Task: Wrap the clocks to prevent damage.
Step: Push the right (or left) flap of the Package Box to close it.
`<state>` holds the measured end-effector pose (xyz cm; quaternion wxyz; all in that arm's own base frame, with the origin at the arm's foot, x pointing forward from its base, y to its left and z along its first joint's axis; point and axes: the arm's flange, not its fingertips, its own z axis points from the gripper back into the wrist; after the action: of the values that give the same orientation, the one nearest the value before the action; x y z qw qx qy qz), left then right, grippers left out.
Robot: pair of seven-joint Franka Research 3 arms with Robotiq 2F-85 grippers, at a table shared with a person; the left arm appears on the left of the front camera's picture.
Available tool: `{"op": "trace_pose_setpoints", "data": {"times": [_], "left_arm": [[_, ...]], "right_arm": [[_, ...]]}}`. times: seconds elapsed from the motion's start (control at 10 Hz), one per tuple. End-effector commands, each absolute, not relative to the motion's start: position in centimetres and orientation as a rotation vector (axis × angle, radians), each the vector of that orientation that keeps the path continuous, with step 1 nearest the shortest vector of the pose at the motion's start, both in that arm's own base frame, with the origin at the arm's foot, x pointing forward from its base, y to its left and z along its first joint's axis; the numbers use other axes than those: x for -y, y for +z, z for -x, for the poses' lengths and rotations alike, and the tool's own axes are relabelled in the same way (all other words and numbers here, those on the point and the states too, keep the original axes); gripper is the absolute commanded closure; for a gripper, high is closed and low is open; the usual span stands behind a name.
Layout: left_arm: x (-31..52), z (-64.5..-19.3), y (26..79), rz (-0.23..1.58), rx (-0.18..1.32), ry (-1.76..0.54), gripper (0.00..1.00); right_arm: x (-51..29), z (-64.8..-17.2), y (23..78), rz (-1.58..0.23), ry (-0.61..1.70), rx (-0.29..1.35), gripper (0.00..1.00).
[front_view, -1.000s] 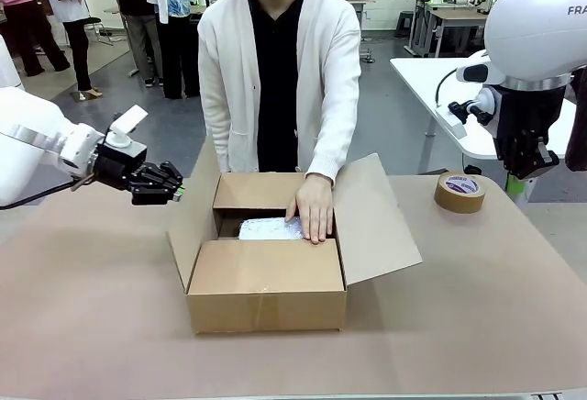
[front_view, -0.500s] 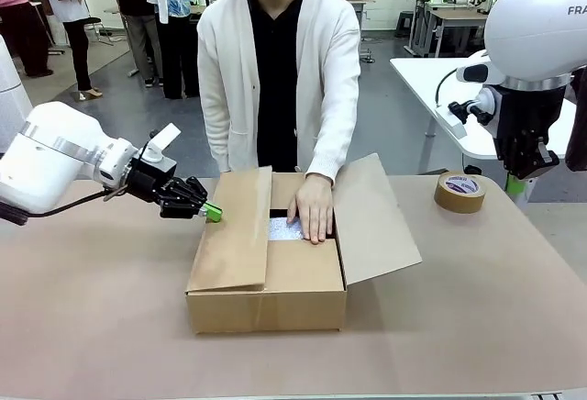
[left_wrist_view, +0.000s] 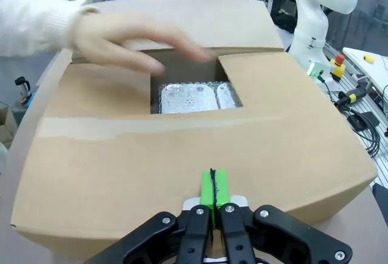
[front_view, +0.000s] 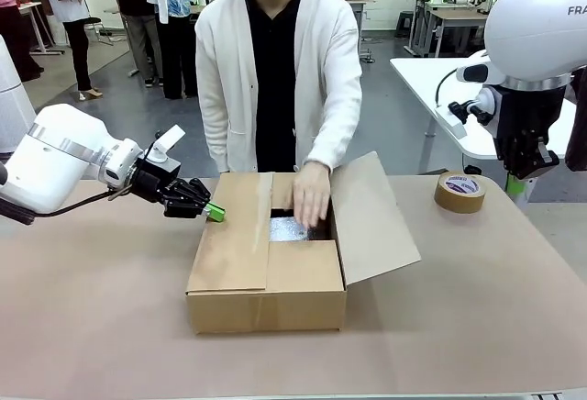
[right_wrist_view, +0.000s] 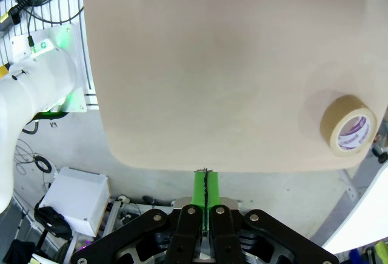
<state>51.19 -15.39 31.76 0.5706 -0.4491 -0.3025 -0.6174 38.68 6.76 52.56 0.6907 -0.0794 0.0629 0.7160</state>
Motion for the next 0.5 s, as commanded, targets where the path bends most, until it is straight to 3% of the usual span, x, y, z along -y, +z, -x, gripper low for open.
{"op": "trace_pose_setpoints", "data": {"times": [0.0, 0.4], "left_arm": [[16.7, -51.7, 29.5, 1.011, 0.667, -1.445, 1.0], [15.5, -51.3, 31.7, 1.056, 0.707, -1.447, 1.0]], "right_arm": [[-6.6, -38.7, 52.5, 0.173, 1.6, -0.14, 0.99], [-6.6, -38.7, 52.5, 0.173, 1.6, -0.14, 0.99]]}}
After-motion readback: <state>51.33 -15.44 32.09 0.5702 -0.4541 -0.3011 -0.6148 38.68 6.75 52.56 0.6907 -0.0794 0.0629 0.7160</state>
